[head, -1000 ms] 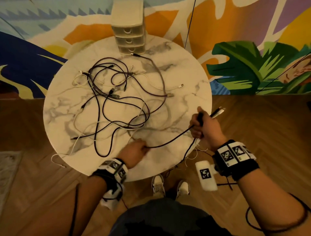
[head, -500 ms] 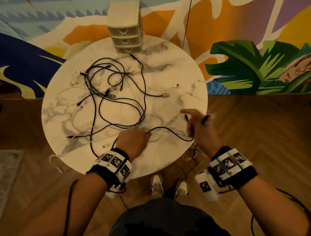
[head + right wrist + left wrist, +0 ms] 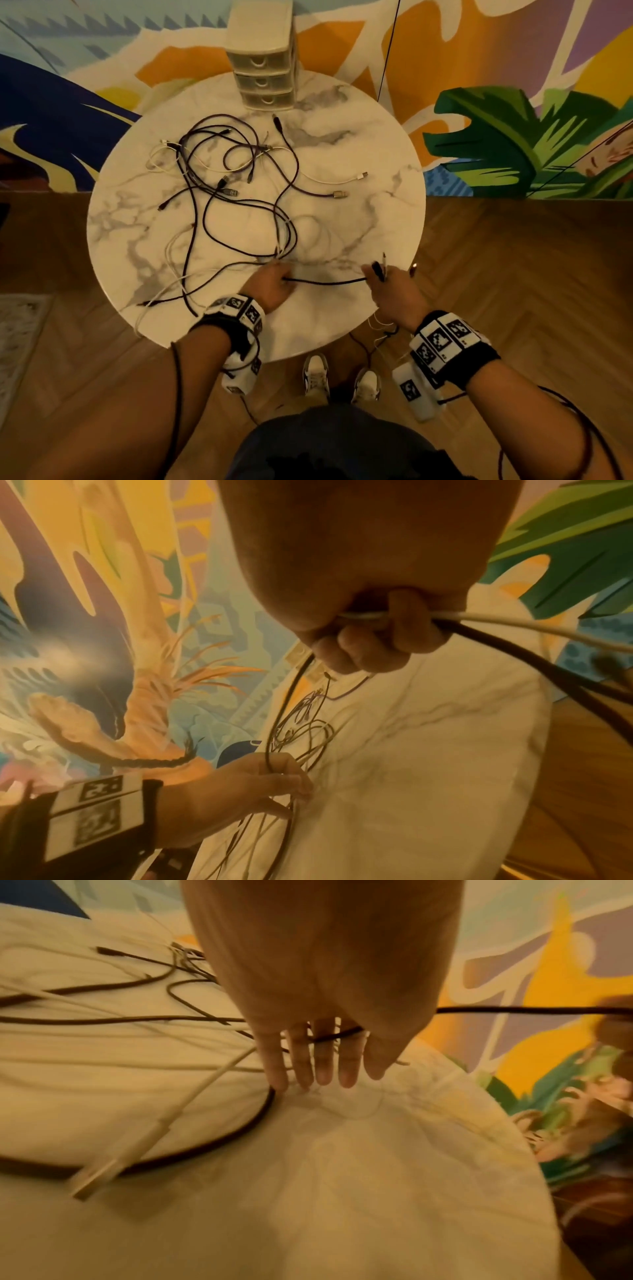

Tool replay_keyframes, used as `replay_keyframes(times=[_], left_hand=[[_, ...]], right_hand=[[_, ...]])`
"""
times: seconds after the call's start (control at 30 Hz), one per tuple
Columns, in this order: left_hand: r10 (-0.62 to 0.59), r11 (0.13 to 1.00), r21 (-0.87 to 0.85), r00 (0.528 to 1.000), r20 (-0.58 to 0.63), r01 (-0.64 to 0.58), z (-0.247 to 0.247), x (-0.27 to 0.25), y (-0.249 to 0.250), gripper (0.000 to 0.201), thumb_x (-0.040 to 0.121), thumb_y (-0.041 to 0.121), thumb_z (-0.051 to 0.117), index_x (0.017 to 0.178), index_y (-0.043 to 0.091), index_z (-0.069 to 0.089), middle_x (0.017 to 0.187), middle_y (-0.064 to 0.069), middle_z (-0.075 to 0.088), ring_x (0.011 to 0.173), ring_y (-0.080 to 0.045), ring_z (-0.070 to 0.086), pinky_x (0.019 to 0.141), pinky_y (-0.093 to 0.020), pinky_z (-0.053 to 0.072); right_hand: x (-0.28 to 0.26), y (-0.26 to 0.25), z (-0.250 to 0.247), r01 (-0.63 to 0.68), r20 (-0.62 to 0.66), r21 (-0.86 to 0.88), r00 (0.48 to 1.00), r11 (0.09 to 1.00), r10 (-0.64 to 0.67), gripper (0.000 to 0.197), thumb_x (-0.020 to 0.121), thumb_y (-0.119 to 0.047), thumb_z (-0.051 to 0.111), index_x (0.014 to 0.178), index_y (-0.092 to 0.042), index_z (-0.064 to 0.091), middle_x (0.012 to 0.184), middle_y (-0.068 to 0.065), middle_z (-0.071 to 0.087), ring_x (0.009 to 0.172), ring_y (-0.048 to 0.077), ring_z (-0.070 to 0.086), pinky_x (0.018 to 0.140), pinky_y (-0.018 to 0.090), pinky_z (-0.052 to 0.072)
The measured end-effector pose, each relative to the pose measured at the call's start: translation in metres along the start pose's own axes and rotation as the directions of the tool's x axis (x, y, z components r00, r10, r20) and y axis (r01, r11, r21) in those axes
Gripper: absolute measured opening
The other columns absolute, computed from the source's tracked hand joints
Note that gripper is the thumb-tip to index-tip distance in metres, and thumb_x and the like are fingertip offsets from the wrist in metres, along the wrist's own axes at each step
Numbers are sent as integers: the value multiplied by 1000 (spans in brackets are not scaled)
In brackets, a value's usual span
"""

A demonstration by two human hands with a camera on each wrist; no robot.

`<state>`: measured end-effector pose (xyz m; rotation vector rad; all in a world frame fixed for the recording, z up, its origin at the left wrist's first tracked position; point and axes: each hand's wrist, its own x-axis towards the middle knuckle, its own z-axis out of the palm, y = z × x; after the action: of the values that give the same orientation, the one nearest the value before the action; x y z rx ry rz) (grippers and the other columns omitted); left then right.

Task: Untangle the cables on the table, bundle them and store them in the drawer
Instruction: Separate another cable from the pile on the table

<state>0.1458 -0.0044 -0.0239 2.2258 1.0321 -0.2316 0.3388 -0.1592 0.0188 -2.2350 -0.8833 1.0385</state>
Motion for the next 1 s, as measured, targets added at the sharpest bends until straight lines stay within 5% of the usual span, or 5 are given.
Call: replay_keyframes(times=[0.33, 0.47, 0.63, 0.83, 1.0], left_hand=[[170, 985, 83, 924, -342, -151, -4, -30, -3, 36, 81, 13, 49, 117, 13, 54, 121, -5, 47, 89, -25, 56, 69, -33, 50], [-272, 955, -86, 725, -633, 284, -32, -54, -70, 35, 83, 7, 55, 117, 5, 51, 121, -19, 42, 95, -40, 53, 77, -44, 49], [-682, 707, 7, 684, -257, 707, -43, -65, -141, 36, 91, 22, 49, 122, 5, 47, 124, -22, 44, 112, -42, 45, 97, -48, 41], [-576, 765, 4, 686, -444, 644, -54, -55, -100, 25, 93, 20, 43, 108, 9, 58, 112, -19, 54, 97, -41, 56, 79, -47, 47], [-229, 905, 101, 672, -704, 414, -129, -20, -38, 24, 94, 23, 44, 99, 7, 61, 100, -20, 53, 81, -42, 57, 65, -43, 43]], right_hand=[[8, 13, 0, -34, 43, 52, 999, 998, 32, 51, 96, -48, 39, 56, -17, 43, 49, 2, 50, 41, 14, 45, 50, 29, 36], [10, 4, 5, -20, 52, 51, 998, 998, 18, 51, 98, -45, 39, 56, -17, 45, 49, 1, 51, 42, 11, 47, 51, 27, 39], [15, -9, 11, -2, 75, 39, 997, 999, -1, 52, 98, -43, 39, 55, -15, 45, 50, 2, 52, 46, 12, 49, 51, 24, 38], [21, -16, 18, 0, 107, 45, 994, 999, -5, 51, 98, -44, 38, 58, -13, 47, 54, 3, 54, 48, 12, 49, 52, 23, 37], [25, -18, 19, -1, 115, 25, 993, 1000, -2, 51, 98, -43, 38, 58, -13, 47, 53, 3, 54, 47, 13, 49, 52, 26, 37]])
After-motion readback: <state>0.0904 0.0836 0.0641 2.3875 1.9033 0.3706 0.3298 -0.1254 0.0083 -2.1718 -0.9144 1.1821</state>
